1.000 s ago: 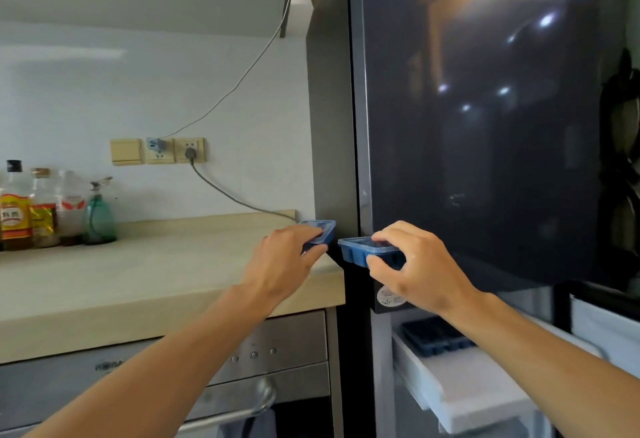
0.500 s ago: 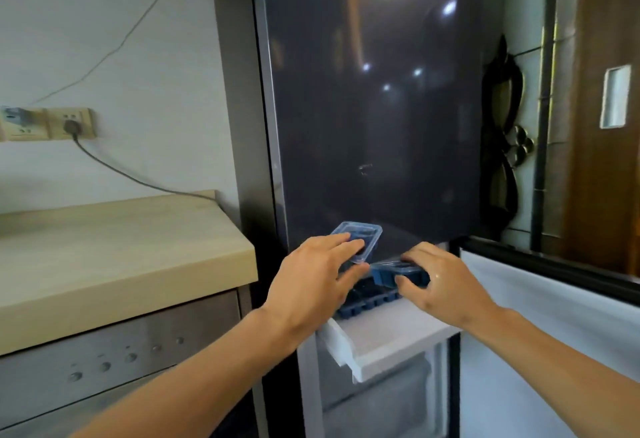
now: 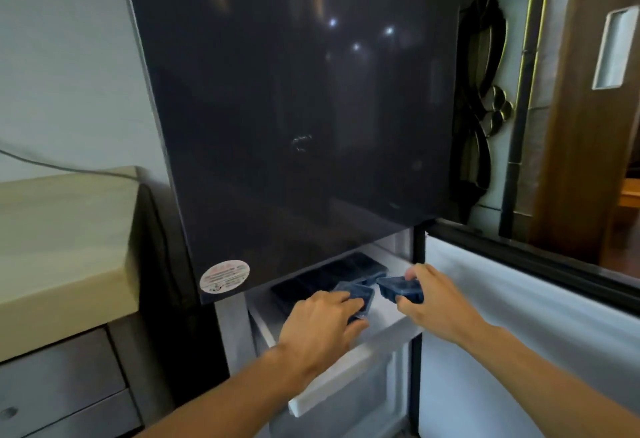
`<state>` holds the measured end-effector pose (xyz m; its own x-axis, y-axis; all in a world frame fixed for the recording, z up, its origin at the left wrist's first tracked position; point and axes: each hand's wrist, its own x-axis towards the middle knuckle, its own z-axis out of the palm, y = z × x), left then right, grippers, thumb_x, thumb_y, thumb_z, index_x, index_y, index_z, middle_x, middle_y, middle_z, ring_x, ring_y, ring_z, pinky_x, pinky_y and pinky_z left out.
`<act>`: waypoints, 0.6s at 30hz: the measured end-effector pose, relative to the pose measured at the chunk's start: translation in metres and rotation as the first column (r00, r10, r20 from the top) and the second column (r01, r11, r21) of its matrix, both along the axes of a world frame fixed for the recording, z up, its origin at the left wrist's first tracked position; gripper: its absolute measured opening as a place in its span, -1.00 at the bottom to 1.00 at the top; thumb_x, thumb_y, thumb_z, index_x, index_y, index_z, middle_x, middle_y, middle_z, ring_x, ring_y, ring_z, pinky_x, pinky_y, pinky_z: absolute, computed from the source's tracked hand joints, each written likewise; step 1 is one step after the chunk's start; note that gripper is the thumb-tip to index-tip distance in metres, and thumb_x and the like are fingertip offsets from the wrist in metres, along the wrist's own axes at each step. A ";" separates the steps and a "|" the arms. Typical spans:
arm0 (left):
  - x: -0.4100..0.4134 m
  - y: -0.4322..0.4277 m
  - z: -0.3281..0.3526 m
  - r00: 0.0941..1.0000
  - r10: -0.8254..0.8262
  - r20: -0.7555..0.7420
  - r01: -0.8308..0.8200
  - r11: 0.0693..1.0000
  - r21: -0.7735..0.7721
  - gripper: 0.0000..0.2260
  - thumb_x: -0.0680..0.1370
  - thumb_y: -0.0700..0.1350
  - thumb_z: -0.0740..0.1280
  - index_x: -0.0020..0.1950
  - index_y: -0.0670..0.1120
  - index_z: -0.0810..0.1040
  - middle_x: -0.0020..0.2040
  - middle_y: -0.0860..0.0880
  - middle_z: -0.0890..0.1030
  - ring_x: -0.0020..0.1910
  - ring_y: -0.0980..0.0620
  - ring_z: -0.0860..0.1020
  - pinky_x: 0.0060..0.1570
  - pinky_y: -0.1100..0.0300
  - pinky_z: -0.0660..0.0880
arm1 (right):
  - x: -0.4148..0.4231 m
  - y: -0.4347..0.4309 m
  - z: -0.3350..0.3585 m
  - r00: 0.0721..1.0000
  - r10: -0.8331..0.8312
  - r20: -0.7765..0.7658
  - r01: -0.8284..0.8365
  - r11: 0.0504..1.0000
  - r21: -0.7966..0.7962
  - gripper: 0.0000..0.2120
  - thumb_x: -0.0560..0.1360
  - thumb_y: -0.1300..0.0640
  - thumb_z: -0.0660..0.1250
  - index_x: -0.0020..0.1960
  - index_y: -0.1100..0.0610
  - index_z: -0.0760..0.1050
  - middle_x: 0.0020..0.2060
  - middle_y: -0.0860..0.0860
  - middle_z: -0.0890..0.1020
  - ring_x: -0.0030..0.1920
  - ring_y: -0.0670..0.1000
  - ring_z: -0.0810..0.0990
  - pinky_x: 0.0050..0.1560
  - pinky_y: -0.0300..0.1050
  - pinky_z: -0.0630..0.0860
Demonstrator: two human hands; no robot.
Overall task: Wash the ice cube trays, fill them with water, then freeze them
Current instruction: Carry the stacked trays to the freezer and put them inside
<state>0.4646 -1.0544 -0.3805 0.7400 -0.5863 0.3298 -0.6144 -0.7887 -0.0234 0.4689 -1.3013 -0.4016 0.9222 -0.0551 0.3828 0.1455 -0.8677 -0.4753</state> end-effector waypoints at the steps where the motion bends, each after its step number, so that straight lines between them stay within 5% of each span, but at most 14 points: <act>1: 0.008 -0.005 -0.004 1.000 0.009 -0.013 -0.008 0.999 0.033 -0.64 0.65 0.22 0.13 0.32 0.10 0.51 0.26 0.11 0.57 0.21 -0.01 0.54 0.06 0.00 0.56 | 0.008 -0.003 -0.005 1.000 -0.003 -0.016 0.003 1.000 -0.007 -0.73 0.42 -0.13 0.37 0.04 -0.10 0.37 -0.02 -0.13 0.47 -0.12 -0.13 0.48 -0.24 -0.27 0.39; 4: 0.029 -0.020 -0.015 0.999 0.040 -0.033 -0.035 0.990 0.135 -0.63 0.67 0.21 0.09 0.36 0.09 0.48 0.29 0.06 0.55 0.22 -0.09 0.54 0.05 0.01 0.51 | 0.030 -0.008 -0.019 0.998 -0.012 -0.066 0.009 0.999 -0.052 -0.71 0.44 -0.16 0.36 0.07 -0.12 0.34 0.07 -0.11 0.49 0.01 -0.01 0.50 -0.02 -0.05 0.54; 9: 0.054 -0.041 -0.029 0.997 0.070 -0.024 -0.061 0.962 0.265 -0.62 0.69 0.20 0.06 0.35 0.02 0.44 0.30 -0.04 0.53 0.20 -0.18 0.55 0.02 0.00 0.45 | 0.059 -0.018 -0.038 0.994 -0.004 -0.112 -0.005 0.997 -0.082 -0.66 0.52 -0.11 0.38 0.23 -0.08 0.39 0.24 -0.11 0.49 0.13 -0.02 0.48 0.03 -0.18 0.33; 14: 0.066 -0.058 -0.037 0.999 0.038 0.020 -0.043 0.924 0.381 -0.58 0.70 0.17 0.05 0.38 -0.06 0.42 0.33 -0.13 0.51 0.17 -0.23 0.55 -0.04 -0.03 0.44 | 0.074 -0.030 -0.039 0.988 0.048 -0.144 -0.059 0.995 -0.079 -0.71 0.50 -0.01 0.42 0.09 -0.09 0.35 0.12 -0.10 0.52 0.08 -0.04 0.49 0.10 -0.18 0.43; 18: 0.070 -0.068 -0.038 0.998 0.052 0.021 -0.056 0.914 0.402 -0.56 0.69 0.19 0.08 0.32 -0.10 0.48 0.29 -0.14 0.51 0.13 -0.22 0.57 -0.08 -0.02 0.41 | 0.080 -0.037 -0.041 0.971 0.070 -0.230 -0.092 0.992 -0.084 -0.69 0.49 0.04 0.43 0.18 -0.04 0.44 0.13 -0.08 0.49 0.16 0.00 0.50 0.19 -0.14 0.44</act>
<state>0.5348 -1.1222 -0.4187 0.7722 -0.6301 0.0817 -0.5695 -0.7434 -0.3508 0.5490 -1.3378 -0.4424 0.9854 0.0492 0.1633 0.1148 -0.8996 -0.4214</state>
